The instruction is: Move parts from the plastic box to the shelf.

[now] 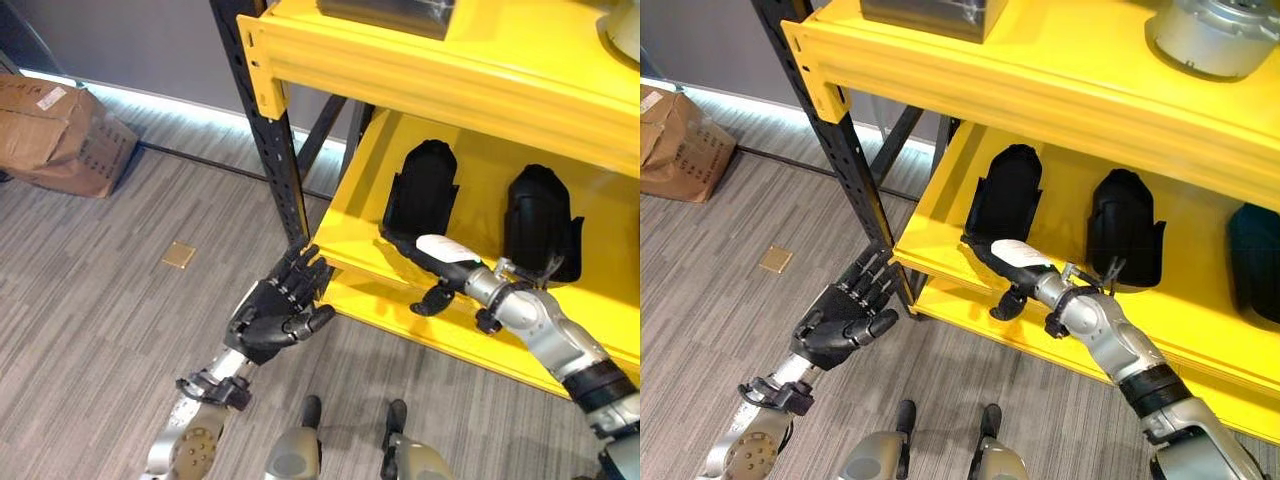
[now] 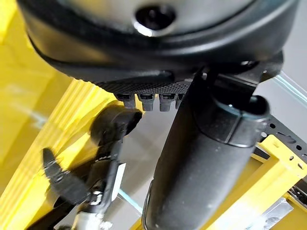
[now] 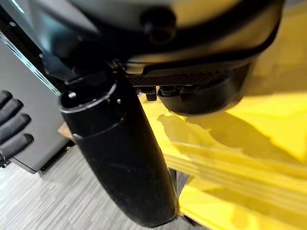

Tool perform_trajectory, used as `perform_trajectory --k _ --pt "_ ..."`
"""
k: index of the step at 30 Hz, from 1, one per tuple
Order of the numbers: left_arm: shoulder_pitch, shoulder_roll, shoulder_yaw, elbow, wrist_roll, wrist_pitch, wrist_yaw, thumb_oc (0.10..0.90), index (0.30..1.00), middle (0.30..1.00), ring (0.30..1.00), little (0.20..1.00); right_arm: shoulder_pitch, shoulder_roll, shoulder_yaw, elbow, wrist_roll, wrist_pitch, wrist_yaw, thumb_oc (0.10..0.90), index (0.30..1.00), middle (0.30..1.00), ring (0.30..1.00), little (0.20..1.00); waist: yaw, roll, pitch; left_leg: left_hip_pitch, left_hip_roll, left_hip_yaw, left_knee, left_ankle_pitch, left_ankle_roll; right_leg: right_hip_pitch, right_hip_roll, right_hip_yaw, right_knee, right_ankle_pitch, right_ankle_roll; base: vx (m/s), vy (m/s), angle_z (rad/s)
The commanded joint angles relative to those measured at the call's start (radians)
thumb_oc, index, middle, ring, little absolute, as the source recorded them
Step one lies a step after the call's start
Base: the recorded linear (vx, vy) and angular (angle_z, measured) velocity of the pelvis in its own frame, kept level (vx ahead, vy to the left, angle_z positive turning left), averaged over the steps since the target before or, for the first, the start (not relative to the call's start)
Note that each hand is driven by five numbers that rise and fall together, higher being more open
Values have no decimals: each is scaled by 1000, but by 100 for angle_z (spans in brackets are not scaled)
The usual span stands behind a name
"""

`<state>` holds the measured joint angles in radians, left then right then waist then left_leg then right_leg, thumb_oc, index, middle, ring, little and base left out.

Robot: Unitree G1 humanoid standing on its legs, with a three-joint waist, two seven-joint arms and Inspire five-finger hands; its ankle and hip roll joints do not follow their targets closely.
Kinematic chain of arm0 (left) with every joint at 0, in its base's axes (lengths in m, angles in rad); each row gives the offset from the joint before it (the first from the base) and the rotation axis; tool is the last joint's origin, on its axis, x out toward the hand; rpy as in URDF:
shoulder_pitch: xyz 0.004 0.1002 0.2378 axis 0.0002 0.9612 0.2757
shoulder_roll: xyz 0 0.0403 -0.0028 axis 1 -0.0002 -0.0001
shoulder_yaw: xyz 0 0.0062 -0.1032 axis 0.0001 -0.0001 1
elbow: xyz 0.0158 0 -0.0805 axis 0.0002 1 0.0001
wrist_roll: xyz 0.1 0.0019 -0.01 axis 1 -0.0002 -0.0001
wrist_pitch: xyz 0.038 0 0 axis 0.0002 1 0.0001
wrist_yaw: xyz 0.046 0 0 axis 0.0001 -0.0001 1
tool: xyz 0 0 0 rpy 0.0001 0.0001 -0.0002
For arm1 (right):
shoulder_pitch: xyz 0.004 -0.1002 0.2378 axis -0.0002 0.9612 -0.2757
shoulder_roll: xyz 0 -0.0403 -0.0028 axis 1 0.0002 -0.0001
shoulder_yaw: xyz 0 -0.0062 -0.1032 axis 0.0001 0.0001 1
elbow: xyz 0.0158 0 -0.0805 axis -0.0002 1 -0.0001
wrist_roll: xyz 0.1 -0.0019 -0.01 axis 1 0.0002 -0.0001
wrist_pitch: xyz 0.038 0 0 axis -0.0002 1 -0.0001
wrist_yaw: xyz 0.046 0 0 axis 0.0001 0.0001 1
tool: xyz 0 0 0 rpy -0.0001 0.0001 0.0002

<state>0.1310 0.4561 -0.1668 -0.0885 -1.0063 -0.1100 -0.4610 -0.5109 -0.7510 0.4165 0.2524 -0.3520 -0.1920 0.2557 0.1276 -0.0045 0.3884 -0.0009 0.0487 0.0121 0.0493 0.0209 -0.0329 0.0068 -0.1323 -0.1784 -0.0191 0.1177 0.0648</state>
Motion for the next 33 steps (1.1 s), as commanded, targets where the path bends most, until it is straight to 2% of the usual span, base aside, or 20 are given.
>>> perform_trajectory --k 1,10,12,20,24,27,28,29,33 --pt "-26 25 -31 -147 11 -61 -21 900 1000 1000 1000 1000 -162 -14 28 2 29 -39 -56 900 1000 1000 1000 1000 19 6 -98 -56 30 -28 60 -22 -5 15 -57 20 170 -160 29 1 9 4" --pt "-26 27 -42 -156 13 -55 -17 900 1000 1000 1000 1000 -208 0 46 53 11 -2 -77 900 1000 1000 1000 1000 32 11 -98 -58 26 -39 60 -18 -5 16 -59 10 173 -161 26 6 8 5" --pt "-19 30 -36 -155 7 -61 -25 900 1000 1000 1000 1000 -200 -9 49 49 14 -28 -58 900 1000 1000 1000 1000 30 11 -99 -60 27 -39 58 -16 -6 13 -58 11 173 -160 26 0 0 0" --pt "6 29 -16 -158 -9 -87 -37 900 1000 1000 1000 1000 -51 -20 -2 -147 -66 -27 -82 900 1000 1000 1000 1000 -4 4 -94 -60 33 -18 52 -14 -1 1 -56 34 168 -152 32 -22 10 -1" --pt "15 27 -2 -167 -13 -98 -33 900 1000 1000 1000 1000 31 -41 -44 -308 -84 15 -32 900 1000 1000 1000 1000 -29 -2 -97 -57 35 -2 45 -16 1 -6 -53 51 164 -147 36 -40 13 -10" --pt "28 24 5 -175 -15 -115 -27 900 1000 1000 1000 1000 122 -68 -92 -442 -78 16 -19 900 1000 1000 1000 1000 -51 -7 -102 -53 38 12 37 -15 2 -9 -51 64 157 -141 41 -54 27 -13" --pt "31 25 6 -177 -17 -117 -26 900 1000 1000 1000 1000 139 -73 -101 -462 -68 11 -24 900 1000 1000 1000 1000 -53 -8 -103 -51 39 15 35 -15 2 -9 -51 66 155 -140 41 -35 28 -16" --pt "41 20 10 -182 -16 -130 -22 900 1000 1000 1000 1000 203 -73 -147 -543 -51 -42 -67 900 1000 1000 1000 1000 -70 -12 -111 -44 41 26 29 -17 4 -7 -49 77 150 -138 45 -41 32 -16" --pt "49 12 7 -197 -13 -145 -6 900 1000 1000 1000 1000 286 -51 -226 -647 -94 -146 -181 900 1000 1000 1000 1000 -92 -15 -126 -35 42 40 23 -23 5 -7 -46 93 142 -135 51 -40 32 -12"
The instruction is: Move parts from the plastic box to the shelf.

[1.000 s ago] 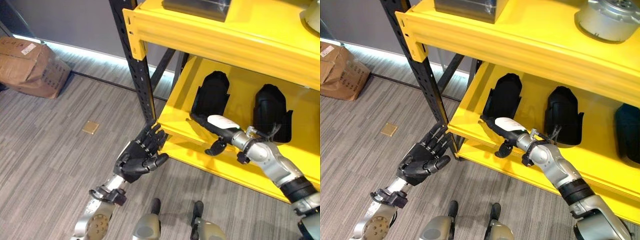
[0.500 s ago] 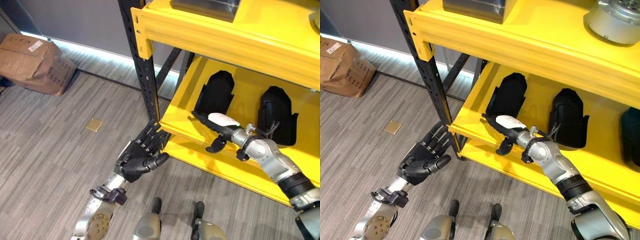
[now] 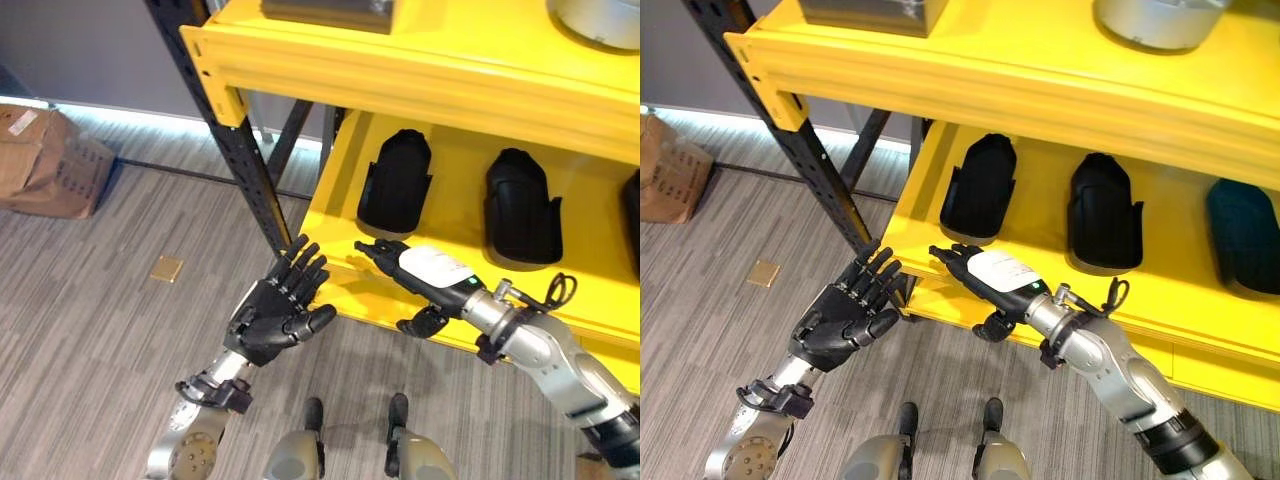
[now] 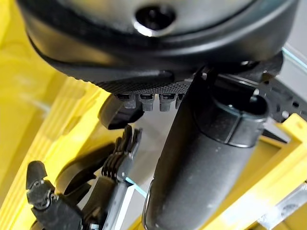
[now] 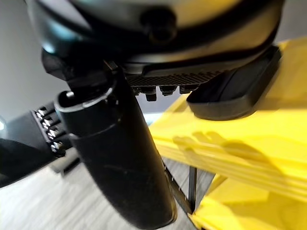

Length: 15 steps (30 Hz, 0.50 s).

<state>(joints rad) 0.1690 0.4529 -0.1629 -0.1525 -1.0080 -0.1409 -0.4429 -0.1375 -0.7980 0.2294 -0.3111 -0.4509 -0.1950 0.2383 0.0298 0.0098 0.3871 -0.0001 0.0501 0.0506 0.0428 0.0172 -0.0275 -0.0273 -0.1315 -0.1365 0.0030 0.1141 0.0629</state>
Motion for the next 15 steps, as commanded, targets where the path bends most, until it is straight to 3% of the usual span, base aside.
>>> perform_trajectory --k 1,5,7,9,10,11,13,15 --pt "10 12 0 -140 -6 -122 -16 900 1000 1000 1000 1000 -71 9 -59 -108 -8 -174 -195 900 1000 1000 1000 1000 -4 -29 -132 -31 40 7 26 -22 1 28 -45 58 116 -132 54 -41 37 -8" --pt "13 3 -5 -162 -6 -123 -5 900 1000 1000 1000 1000 -25 48 -94 -144 67 -214 -246 900 1000 1000 1000 1000 -15 -27 -155 -20 41 17 13 -26 -2 37 -43 67 98 -131 57 -48 47 -15" --pt "12 -3 -3 -169 -3 -106 7 900 1000 1000 1000 1000 -2 78 -107 -151 168 -204 -268 900 1000 1000 1000 1000 -23 -27 -169 -7 41 22 -2 -26 -3 46 -43 72 84 -127 60 -41 52 -14" --pt "23 -21 0 -160 -51 -61 -44 900 1000 1000 1000 1000 43 147 -117 -128 376 -163 -265 900 1000 1000 1000 1000 -33 -27 -189 7 43 28 -16 -25 -6 56 -41 77 73 -125 61 -27 63 -3" --pt "24 -22 0 -159 -54 -58 -46 900 1000 1000 1000 1000 47 154 -117 -125 372 -164 -262 900 1000 1000 1000 1000 -34 -27 -190 9 43 29 -18 -25 -6 57 -41 77 72 -125 61 -27 73 -3" --pt "28 -35 5 -145 -77 -30 -71 900 1000 1000 1000 1000 75 195 -115 -97 456 -150 -261 900 1000 1000 1000 1000 -43 -28 -198 20 44 36 -27 -23 -5 63 -42 79 67 -122 61 -21 61 -5" --pt "36 -46 10 -132 -63 -25 -90 900 1000 1000 1000 1000 123 246 -118 -68 615 -143 -230 900 1000 1000 1000 1000 -55 -30 -208 29 46 46 -31 -24 -4 67 -42 84 63 -121 63 -30 75 -14" --pt "58 -57 19 -102 -79 -23 -152 900 1000 1000 1000 1000 211 320 -125 -18 678 -164 -213 900 1000 1000 1000 1000 -75 -35 -224 48 47 68 -42 -28 0 75 -46 85 58 -119 67 -29 88 -21"
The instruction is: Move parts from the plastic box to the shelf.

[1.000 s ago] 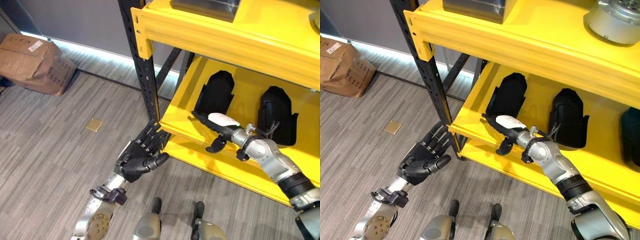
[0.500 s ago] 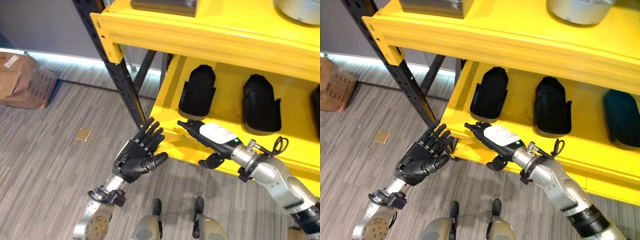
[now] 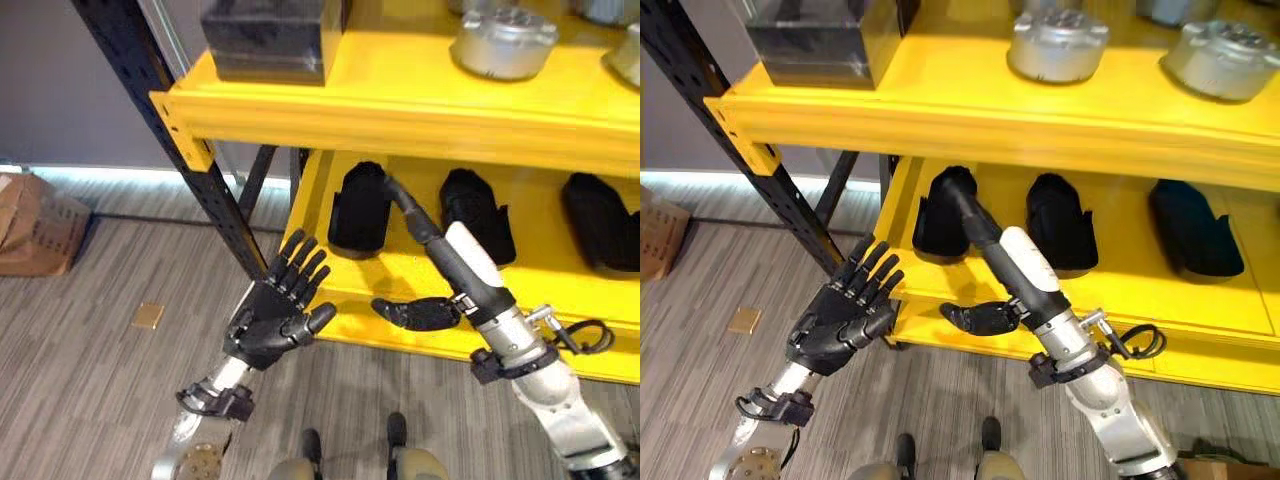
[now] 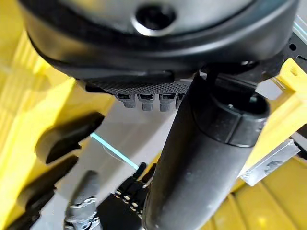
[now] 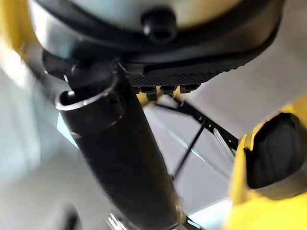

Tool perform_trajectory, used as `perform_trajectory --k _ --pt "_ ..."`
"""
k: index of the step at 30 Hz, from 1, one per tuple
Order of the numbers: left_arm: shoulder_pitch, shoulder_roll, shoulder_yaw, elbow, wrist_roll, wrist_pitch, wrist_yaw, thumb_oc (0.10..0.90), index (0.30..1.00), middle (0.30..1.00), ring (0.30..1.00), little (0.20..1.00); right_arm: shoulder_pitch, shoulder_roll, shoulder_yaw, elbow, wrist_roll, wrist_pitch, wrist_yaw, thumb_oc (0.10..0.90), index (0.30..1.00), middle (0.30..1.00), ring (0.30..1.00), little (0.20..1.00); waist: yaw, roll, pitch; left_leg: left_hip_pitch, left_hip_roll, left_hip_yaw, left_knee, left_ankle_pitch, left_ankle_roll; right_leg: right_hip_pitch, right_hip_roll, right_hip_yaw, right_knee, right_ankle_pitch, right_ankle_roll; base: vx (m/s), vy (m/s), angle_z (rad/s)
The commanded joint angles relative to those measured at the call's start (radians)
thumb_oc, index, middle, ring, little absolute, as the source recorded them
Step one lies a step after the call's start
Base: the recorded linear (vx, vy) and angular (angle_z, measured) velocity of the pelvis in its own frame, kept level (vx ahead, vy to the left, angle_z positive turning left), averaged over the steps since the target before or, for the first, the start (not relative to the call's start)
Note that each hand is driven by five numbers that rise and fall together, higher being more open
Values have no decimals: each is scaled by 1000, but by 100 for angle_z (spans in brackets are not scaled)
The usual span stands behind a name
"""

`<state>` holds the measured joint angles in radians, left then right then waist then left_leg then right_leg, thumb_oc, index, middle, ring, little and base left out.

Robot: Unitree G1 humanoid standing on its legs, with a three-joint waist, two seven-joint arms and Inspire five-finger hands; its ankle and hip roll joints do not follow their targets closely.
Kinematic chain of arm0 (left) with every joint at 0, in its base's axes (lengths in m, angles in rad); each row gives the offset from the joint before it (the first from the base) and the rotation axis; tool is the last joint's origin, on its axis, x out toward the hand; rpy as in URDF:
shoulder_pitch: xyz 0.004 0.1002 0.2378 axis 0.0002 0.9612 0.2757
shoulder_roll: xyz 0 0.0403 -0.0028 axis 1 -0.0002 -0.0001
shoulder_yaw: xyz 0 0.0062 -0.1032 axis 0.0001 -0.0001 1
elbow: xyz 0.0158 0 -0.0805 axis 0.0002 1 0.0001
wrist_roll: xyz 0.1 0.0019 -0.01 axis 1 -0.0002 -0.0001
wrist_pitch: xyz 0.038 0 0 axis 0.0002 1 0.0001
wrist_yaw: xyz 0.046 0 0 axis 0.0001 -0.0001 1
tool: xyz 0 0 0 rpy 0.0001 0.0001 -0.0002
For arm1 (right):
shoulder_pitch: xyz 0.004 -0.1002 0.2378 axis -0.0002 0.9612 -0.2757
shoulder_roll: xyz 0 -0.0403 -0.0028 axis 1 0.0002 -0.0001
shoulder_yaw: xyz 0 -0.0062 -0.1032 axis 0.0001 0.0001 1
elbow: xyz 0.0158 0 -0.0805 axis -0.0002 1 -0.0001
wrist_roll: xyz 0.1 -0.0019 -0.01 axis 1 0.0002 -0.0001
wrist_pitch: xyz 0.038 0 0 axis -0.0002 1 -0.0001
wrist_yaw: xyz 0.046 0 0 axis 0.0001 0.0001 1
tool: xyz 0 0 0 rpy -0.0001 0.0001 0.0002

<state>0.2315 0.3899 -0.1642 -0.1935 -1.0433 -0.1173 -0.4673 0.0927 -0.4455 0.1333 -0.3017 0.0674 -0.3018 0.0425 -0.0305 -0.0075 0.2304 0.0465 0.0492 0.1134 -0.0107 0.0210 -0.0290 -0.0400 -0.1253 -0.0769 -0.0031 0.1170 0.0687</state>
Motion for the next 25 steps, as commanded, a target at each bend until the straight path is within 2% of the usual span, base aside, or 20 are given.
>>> perform_trajectory --k 1,3,4,6,8,11,17,25 --pt "-3 5 21 -59 -43 -50 -129 900 1000 1000 1000 1000 -10 -28 -30 -24 161 -60 -12 900 1000 1000 1000 1000 -16 -18 -68 4 48 7 10 -31 2 88 -52 26 64 -121 61 -22 95 -23" --pt "12 0 21 -51 -49 -58 -149 900 1000 1000 1000 1000 41 4 -42 -11 241 -53 -10 900 1000 1000 1000 1000 -29 -19 -77 17 50 24 1 -30 4 93 -54 25 62 -119 63 -17 75 -20" --pt "20 -3 28 -35 -64 -67 -165 900 1000 1000 1000 1000 72 24 -55 15 264 -81 -13 900 1000 1000 1000 1000 -38 -22 -85 26 53 41 -6 -28 5 95 -55 16 63 -118 66 -20 65 -20" --pt "28 -6 39 -21 -84 -90 -177 900 1000 1000 1000 1000 95 40 -77 33 319 -95 -21 900 1000 1000 1000 1000 -44 -24 -95 38 55 67 -18 -24 7 99 -53 -6 68 -120 66 -27 57 -22" --pt "31 -8 45 -18 -104 -94 -184 900 1000 1000 1000 1000 100 51 -86 43 356 -106 -32 900 1000 1000 1000 1000 -44 -25 -100 45 57 84 -28 -19 7 101 -51 -27 72 -124 64 -26 29 -29" --pt "21 -17 62 -20 -113 -127 -157 900 1000 1000 1000 1000 78 77 -88 65 431 -87 -22 900 1000 1000 1000 1000 -33 -27 -106 60 62 129 -31 -16 2 115 -56 -90 64 -122 60 -38 2 -75" --pt "-14 -25 91 0 -93 -165 -132 900 1000 1000 1000 1000 47 94 -89 80 421 -110 -71 900 1000 1000 1000 1000 -28 -22 -131 71 58 141 -53 -9 -5 131 -63 -97 -24 -71 64 -33 -39 -22" --pt "-28 -32 127 18 -66 -211 -106 900 1000 1000 1000 1000 19 115 -114 93 386 -129 -159 900 1000 1000 1000 1000 -31 -11 -146 71 59 151 -58 -4 -13 131 -54 -102 -46 -60 59 -8 -9 -1"
